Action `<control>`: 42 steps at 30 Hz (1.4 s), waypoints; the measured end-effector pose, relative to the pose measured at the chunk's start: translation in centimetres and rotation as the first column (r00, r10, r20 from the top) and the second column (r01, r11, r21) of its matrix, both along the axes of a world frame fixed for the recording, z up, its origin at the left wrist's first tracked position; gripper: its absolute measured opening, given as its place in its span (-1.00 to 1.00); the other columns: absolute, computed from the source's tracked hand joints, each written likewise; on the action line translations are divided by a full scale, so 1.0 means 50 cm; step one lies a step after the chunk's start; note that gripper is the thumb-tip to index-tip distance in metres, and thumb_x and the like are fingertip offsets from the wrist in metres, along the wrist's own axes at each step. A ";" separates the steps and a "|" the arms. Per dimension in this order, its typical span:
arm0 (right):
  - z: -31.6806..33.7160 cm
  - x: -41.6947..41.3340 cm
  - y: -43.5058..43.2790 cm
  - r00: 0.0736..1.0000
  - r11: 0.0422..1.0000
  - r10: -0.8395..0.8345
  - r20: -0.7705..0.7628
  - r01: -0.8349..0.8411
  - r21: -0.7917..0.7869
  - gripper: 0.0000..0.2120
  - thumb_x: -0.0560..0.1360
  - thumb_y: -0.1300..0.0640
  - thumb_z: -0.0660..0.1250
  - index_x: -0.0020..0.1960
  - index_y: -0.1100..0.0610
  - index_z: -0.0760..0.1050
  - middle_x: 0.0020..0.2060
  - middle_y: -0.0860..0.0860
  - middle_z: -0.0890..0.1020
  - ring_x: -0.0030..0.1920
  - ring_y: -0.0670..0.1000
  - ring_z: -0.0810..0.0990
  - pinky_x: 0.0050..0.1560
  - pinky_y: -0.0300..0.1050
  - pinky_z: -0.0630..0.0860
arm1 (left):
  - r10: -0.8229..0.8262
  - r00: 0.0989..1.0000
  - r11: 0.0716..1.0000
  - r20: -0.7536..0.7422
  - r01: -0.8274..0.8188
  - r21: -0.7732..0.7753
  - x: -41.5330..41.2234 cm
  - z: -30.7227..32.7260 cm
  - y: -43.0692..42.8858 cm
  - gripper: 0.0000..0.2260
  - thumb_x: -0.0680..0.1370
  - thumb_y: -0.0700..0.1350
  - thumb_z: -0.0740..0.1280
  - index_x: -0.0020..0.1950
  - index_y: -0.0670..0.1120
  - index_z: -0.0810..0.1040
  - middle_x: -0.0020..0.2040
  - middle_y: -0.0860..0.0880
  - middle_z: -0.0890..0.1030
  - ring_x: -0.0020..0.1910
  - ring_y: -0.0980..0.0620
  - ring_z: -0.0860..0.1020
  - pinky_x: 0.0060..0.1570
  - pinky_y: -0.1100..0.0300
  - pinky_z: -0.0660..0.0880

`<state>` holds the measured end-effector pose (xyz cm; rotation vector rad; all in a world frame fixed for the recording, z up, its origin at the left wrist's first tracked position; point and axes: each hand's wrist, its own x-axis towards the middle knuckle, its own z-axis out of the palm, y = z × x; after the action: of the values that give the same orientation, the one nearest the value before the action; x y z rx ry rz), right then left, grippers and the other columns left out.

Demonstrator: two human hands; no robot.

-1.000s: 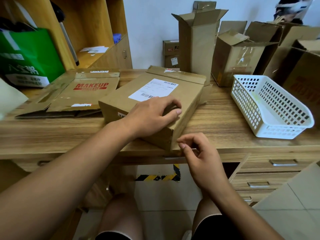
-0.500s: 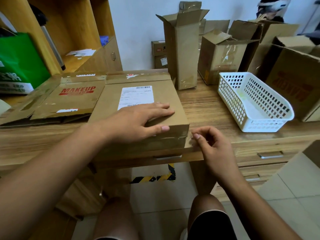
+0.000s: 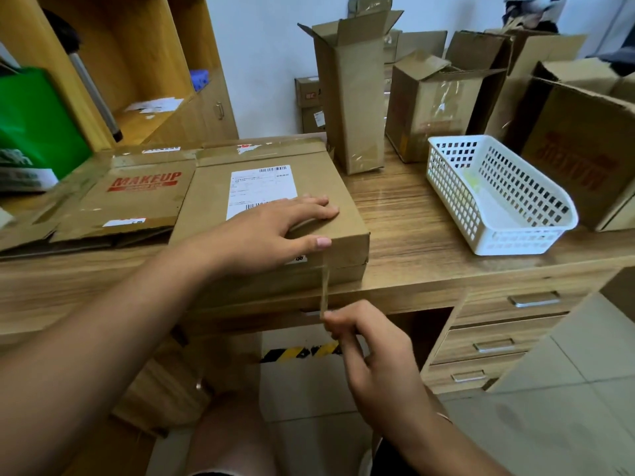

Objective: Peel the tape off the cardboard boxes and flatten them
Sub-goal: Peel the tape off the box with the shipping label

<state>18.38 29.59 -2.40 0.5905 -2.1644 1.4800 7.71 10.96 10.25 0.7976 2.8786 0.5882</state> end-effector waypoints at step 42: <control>0.073 -0.059 0.038 0.974 0.963 -0.193 0.116 0.166 0.212 -0.88 0.52 0.04 0.46 -0.09 -0.07 0.51 -0.20 -0.17 0.44 -0.16 -0.13 0.50 -0.20 -0.43 0.36 | 0.009 1.000 0.999 0.028 -0.009 -0.033 -0.014 0.001 -0.024 -0.47 0.58 0.25 0.27 0.53 0.35 0.22 0.59 0.26 0.13 0.55 0.21 0.12 0.43 0.25 0.05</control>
<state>15.41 31.46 1.25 0.3546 -2.4216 1.2467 7.00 9.77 10.33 0.7661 2.8603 0.5472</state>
